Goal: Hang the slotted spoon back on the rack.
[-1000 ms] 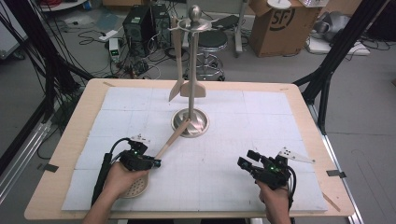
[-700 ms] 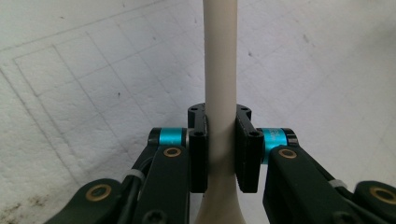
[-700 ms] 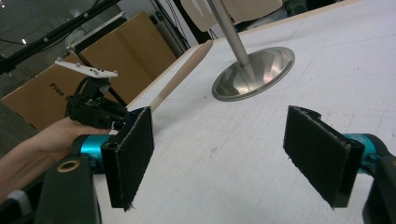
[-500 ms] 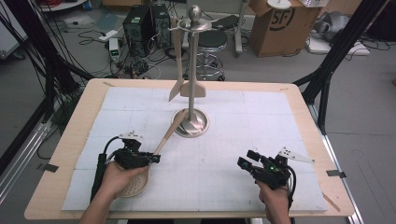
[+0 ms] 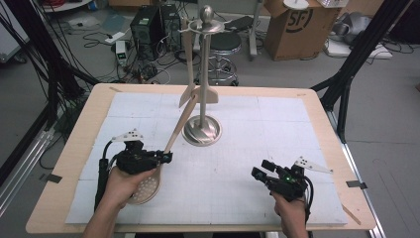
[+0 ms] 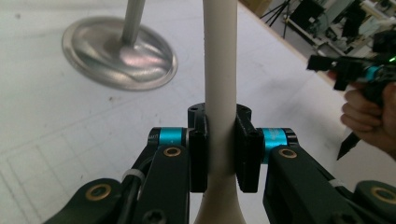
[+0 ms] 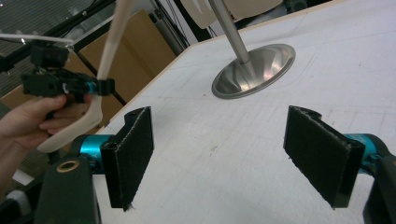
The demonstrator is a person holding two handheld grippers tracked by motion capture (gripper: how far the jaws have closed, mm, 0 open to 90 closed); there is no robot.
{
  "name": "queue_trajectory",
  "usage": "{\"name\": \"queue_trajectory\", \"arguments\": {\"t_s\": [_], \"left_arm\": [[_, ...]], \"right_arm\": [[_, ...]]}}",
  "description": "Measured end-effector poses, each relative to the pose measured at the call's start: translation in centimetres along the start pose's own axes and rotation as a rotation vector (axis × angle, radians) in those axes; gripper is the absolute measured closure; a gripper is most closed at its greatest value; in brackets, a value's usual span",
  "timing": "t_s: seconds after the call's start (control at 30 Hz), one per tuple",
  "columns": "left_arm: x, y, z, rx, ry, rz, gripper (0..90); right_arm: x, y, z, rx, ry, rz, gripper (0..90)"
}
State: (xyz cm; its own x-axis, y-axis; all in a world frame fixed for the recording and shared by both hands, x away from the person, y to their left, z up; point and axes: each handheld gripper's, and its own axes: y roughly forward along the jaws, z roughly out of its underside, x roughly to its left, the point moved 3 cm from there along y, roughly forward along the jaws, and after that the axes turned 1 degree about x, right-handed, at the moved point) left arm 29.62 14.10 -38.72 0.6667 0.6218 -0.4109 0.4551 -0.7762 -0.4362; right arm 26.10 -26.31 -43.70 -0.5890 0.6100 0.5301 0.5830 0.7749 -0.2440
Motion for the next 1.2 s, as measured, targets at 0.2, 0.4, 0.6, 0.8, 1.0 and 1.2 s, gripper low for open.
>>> {"name": "queue_trajectory", "arguments": {"t_s": [0.2,0.4,0.6,0.8,1.0,1.2], "left_arm": [[-0.6,-0.5,-1.3,-0.067,-0.009,0.018,78.4],[-1.4,-0.7,-2.1,-0.111,0.0,0.038,78.4],[-2.4,-1.1,-3.0,-0.149,0.015,0.052,78.3],[-3.6,-1.0,-3.9,-0.172,0.035,0.063,78.3],[-4.2,-1.4,-4.9,-0.215,0.037,0.058,78.3],[-3.9,-2.1,-6.1,-0.236,0.035,0.056,78.3]], "right_arm": [[0.0,0.0,0.0,-0.005,-0.004,0.0,23.8],[-0.1,0.0,0.0,-0.002,0.0,0.001,23.9],[-0.1,-0.1,0.0,-0.003,0.0,0.0,23.9],[-0.2,-0.1,0.0,-0.003,0.006,0.003,24.0],[-0.1,-0.2,0.0,-0.007,0.003,0.0,24.0],[-0.2,-0.3,-0.1,-0.011,0.001,0.0,24.1]]}}
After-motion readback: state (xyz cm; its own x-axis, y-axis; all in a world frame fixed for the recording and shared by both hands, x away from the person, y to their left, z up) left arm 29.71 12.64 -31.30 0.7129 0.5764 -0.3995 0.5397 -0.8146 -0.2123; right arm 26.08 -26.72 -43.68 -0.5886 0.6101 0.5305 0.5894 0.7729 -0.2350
